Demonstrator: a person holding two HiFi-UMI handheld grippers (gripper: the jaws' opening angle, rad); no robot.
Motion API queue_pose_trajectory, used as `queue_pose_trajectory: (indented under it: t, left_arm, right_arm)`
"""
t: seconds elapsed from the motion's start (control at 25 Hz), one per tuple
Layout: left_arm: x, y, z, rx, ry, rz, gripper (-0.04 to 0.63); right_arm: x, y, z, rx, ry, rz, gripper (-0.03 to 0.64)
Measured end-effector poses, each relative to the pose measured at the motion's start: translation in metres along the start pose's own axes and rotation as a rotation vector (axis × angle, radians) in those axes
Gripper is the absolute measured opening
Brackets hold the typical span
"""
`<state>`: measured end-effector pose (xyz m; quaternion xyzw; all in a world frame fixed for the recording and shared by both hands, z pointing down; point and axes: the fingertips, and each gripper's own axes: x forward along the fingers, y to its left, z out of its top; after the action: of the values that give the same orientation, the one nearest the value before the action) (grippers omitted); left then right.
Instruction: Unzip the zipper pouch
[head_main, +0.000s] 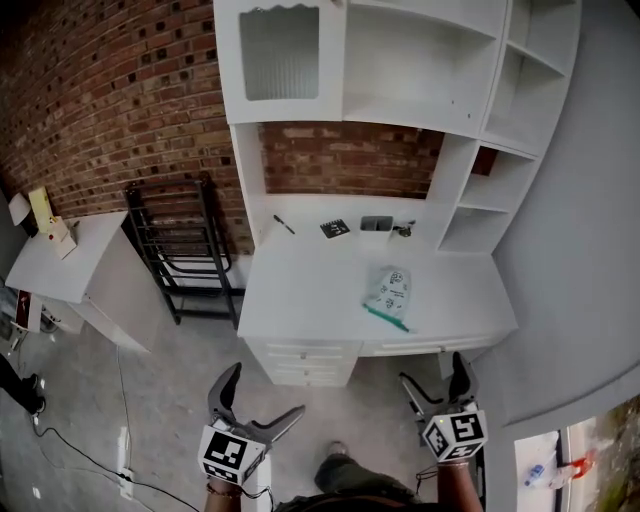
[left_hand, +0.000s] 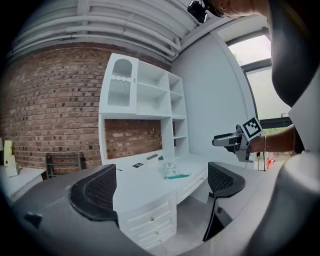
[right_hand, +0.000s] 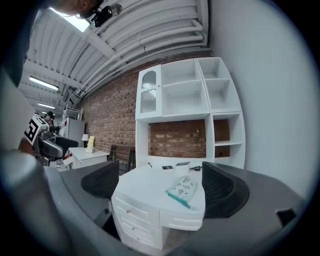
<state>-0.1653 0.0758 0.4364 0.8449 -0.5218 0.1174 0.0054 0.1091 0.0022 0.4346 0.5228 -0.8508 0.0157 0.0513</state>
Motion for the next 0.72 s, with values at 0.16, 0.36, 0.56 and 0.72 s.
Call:
queue_pose_trajectory:
  t: [0.16,0.36,0.56,0.72]
  left_arm:
    - [0.035,0.008,0.014,0.037,-0.019,-0.033,0.568]
    - [0.063,-0.003,0.019,0.028,-0.033,-0.085,0.566]
    - [0.085,-0.017,0.008,0.078,0.017,-0.154,0.560]
    - [0.095,-0.016,0.002,0.084,0.044,-0.188,0.554]
  right_arm:
    - [0.031,-0.023,0.003,-0.006,-0.004,0.012,0.515]
    - [0.048,-0.036,0.011,-0.015,-0.012,0.046,0.517]
    - [0.048,-0.051,-0.004,-0.022,0.010,0.022,0.517]
    - [0.043,-0.060,-0.018,0.025,0.039,-0.001,0.517]
